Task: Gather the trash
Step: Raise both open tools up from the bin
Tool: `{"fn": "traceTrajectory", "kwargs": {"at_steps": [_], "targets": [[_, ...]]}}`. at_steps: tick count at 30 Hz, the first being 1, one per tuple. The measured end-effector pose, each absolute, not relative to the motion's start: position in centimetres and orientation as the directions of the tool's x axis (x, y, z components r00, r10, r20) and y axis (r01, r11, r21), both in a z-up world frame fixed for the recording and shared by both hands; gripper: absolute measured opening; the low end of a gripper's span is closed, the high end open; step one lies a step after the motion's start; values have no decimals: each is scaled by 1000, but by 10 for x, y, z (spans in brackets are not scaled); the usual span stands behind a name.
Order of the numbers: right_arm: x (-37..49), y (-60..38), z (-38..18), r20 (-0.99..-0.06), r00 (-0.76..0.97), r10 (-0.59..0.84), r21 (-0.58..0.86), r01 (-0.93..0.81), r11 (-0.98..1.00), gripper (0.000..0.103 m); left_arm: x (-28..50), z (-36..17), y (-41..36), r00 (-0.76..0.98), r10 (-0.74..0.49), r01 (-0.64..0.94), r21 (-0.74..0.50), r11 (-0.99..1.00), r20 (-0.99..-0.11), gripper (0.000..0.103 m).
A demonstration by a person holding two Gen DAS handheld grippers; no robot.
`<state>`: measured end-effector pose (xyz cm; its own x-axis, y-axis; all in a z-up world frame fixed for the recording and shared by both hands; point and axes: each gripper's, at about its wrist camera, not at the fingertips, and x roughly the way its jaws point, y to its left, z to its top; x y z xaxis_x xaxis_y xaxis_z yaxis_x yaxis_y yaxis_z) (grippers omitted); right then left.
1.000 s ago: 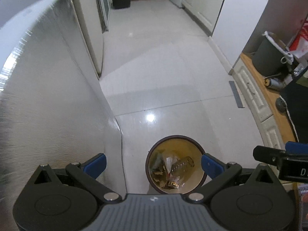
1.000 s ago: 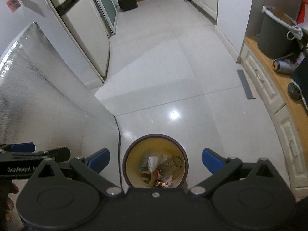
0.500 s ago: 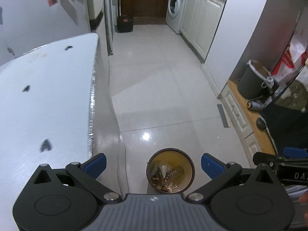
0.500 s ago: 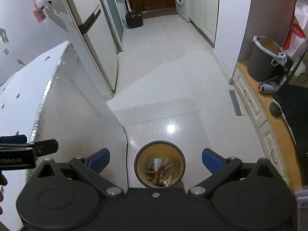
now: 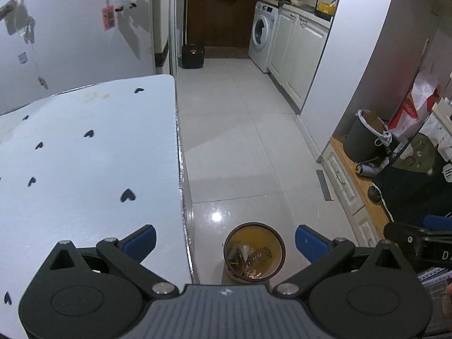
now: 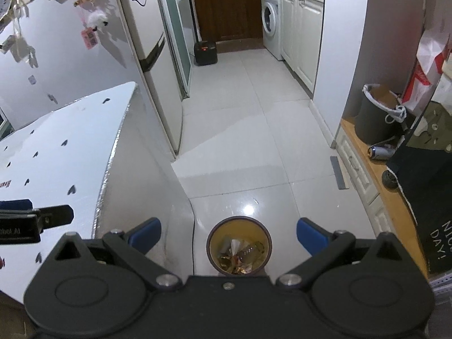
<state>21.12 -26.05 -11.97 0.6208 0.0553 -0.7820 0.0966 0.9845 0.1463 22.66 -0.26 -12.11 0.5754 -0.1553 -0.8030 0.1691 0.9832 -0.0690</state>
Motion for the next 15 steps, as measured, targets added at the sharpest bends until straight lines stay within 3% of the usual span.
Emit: {"fn": "traceTrajectory", "kwargs": {"at_steps": [15], "targets": [[138,-228,-64,-722,689,61,135,53,989,103,156,-84,18,629,-165,171,-73,983,-759,103]]}}
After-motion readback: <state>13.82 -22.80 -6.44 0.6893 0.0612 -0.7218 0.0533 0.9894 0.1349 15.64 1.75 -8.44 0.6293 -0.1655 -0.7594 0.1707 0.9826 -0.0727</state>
